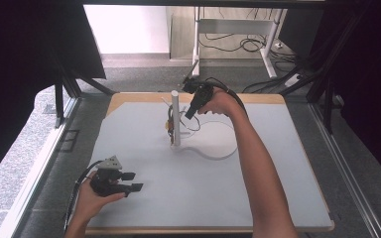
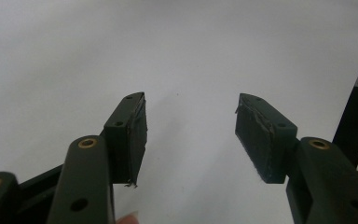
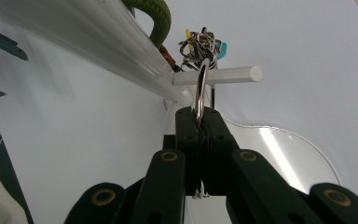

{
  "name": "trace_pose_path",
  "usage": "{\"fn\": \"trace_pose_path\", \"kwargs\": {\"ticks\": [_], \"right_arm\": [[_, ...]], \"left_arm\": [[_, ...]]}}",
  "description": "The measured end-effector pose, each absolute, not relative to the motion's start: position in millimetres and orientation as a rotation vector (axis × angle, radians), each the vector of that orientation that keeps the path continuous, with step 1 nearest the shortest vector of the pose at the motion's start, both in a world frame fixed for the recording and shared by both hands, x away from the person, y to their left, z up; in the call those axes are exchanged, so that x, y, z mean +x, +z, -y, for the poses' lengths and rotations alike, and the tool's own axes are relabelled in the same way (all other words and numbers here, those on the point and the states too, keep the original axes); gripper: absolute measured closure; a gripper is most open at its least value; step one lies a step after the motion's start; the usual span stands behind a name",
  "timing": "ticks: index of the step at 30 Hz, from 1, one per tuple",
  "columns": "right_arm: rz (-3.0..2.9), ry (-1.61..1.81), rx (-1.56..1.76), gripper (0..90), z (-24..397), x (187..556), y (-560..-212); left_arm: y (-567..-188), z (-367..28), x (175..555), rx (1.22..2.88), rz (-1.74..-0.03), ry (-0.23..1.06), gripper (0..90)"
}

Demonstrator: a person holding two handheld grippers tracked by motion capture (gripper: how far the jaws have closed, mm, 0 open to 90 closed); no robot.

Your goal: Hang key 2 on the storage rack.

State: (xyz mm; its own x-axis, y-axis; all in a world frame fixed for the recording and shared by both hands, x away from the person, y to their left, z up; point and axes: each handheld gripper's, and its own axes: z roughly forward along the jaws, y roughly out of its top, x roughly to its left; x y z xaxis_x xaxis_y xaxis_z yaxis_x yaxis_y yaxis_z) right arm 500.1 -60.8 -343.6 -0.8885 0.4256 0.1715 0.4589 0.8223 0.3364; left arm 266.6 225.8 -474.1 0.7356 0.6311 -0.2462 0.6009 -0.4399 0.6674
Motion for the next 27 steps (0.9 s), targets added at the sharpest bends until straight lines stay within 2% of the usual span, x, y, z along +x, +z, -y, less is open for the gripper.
{"fn": "trace_pose_path", "kwargs": {"ticks": [10,19,27], "right_arm": [[2.89,-0.6,-0.707,79.0,64,495,-343],[2.959,-0.659,-0.718,58.7,83,476,-334],[2.969,-0.732,-0.742,54.5,106,460,-328]], "left_arm": [[-473,-225,268,2.162,-0.926,0.051,43.9],[-469,-224,268,2.161,-0.919,0.067,44.0],[-469,-222,271,2.173,-0.912,0.073,44.0]]}}
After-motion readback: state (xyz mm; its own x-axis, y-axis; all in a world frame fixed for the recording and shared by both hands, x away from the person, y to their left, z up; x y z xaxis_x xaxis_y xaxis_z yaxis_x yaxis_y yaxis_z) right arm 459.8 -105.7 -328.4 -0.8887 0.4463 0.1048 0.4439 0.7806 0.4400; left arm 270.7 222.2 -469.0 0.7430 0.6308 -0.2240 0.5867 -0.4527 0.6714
